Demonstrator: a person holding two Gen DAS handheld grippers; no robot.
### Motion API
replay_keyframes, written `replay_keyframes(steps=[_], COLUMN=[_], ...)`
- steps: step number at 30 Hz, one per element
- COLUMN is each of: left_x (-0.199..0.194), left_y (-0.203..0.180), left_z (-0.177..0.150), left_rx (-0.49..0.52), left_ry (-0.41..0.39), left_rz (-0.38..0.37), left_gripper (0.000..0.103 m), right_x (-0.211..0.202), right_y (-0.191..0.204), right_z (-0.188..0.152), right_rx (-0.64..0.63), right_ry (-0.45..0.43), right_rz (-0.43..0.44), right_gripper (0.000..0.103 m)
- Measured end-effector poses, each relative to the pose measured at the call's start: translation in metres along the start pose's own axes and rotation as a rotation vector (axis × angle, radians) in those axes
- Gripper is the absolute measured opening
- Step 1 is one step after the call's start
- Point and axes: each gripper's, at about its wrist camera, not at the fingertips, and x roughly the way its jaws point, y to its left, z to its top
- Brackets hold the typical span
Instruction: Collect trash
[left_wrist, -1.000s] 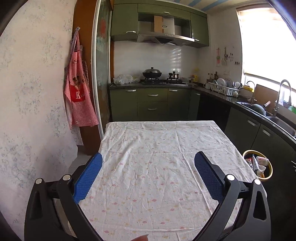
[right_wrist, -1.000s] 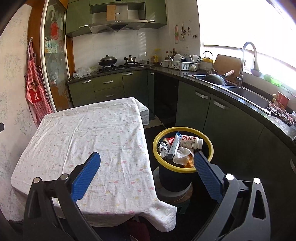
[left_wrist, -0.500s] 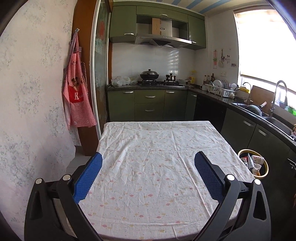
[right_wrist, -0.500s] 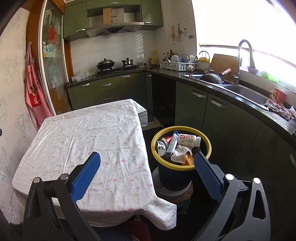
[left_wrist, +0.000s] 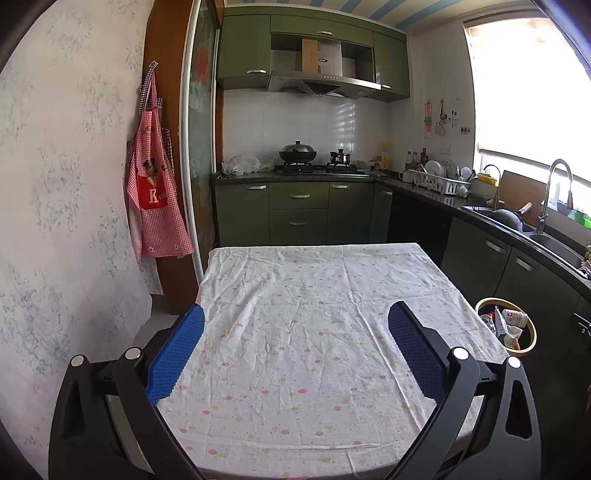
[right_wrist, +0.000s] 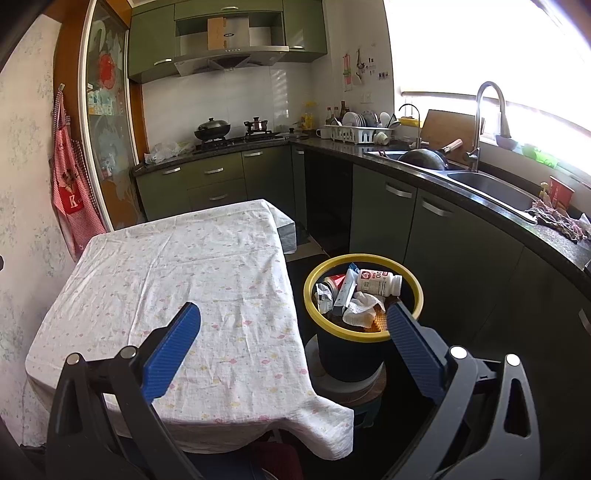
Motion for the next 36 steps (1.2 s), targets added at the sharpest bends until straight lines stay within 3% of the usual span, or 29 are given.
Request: replay_keyframes(steps=[36], left_x=[0.0031], left_y=[-0.0026], left_z=[0.0051], left_rx=[0.018], left_ry=[0.003], left_rz=[-0.009], left_gripper=[0.098], right_x=[0.0023], right_y=[-0.0006], right_z=[-0.0017], right_rx=[0.003], right_ry=[0.004], right_rz=[0.001], right_gripper=[0.096])
